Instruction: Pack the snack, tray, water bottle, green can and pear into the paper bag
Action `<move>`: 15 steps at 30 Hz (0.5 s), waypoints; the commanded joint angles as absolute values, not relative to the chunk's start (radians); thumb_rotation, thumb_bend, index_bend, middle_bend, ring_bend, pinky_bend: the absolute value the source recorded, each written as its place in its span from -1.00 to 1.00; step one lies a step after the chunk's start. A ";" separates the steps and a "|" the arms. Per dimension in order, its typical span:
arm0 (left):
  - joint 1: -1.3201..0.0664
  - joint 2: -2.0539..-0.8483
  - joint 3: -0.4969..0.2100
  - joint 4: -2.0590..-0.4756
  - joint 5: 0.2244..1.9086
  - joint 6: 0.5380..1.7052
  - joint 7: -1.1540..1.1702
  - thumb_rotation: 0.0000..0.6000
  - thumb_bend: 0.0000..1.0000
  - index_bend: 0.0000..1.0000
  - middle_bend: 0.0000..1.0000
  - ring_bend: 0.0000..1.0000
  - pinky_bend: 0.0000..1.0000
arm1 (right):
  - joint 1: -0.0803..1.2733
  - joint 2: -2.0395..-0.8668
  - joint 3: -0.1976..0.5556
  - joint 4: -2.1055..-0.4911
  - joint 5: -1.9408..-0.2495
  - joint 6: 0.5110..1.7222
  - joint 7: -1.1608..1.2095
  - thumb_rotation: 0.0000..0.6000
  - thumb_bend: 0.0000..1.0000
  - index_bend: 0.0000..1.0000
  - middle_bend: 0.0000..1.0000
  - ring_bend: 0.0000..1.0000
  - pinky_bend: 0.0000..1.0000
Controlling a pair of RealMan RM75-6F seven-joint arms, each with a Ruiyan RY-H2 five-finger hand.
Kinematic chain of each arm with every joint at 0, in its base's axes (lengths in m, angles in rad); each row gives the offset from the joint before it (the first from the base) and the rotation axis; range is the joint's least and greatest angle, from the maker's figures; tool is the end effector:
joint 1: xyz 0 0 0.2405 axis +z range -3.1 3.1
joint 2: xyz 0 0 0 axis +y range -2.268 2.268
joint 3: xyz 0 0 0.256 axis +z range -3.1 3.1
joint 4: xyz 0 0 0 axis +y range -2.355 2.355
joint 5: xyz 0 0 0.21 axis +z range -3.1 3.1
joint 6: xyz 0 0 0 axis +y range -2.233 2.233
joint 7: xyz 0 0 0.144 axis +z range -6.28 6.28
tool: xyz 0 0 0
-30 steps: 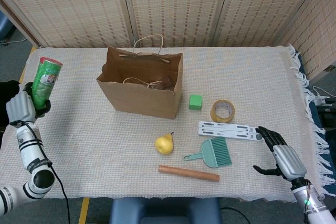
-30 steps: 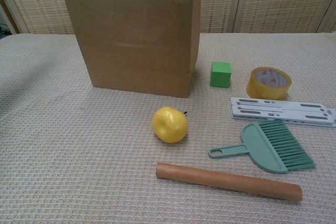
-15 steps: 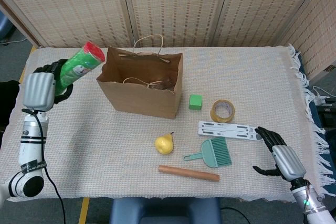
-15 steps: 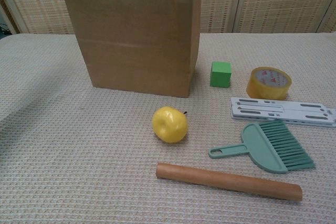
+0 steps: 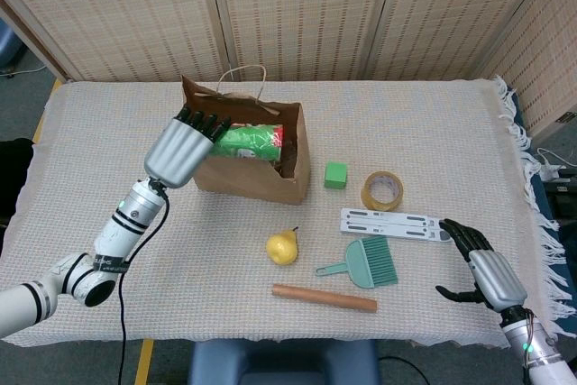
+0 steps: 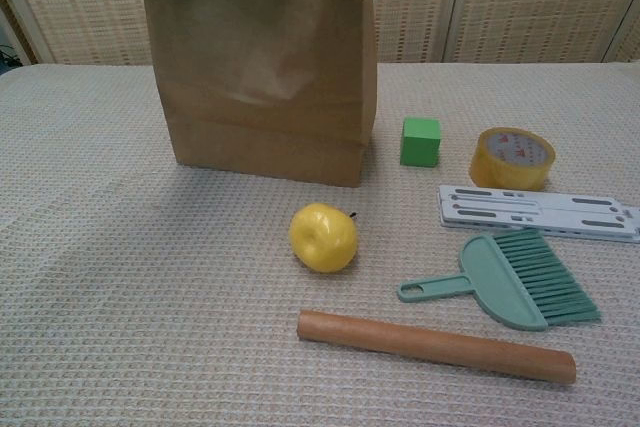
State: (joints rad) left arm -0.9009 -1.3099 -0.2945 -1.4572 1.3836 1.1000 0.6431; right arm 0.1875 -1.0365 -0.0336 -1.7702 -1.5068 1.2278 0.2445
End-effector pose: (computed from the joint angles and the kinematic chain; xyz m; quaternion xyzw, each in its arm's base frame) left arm -0.0660 0.4042 0.1057 -0.7409 0.0105 -0.3972 0.5415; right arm -0.2865 -0.1833 0.1259 0.6047 -0.5448 0.3856 0.4346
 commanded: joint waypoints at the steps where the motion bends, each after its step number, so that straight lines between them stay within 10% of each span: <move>1: -0.960 -1.345 -0.303 -1.406 1.380 1.060 0.725 1.00 0.20 0.30 0.34 0.27 0.51 | 0.188 -1.034 -0.033 -1.771 -1.503 1.224 0.248 1.00 -0.85 -1.00 -1.00 -1.00 -1.00; 11: -1.039 -1.369 -0.260 -1.296 1.486 1.056 0.822 1.00 0.20 0.25 0.29 0.22 0.44 | 0.192 -1.020 -0.035 -1.778 -1.496 1.207 0.263 1.00 -0.84 -1.00 -1.00 -1.00 -1.00; 15: -1.043 -1.367 -0.226 -1.267 1.533 1.061 0.838 1.00 0.14 -0.23 -0.15 -0.17 0.09 | 0.192 -1.019 -0.035 -1.779 -1.494 1.205 0.264 1.00 -0.85 -1.00 -1.00 -1.00 -1.00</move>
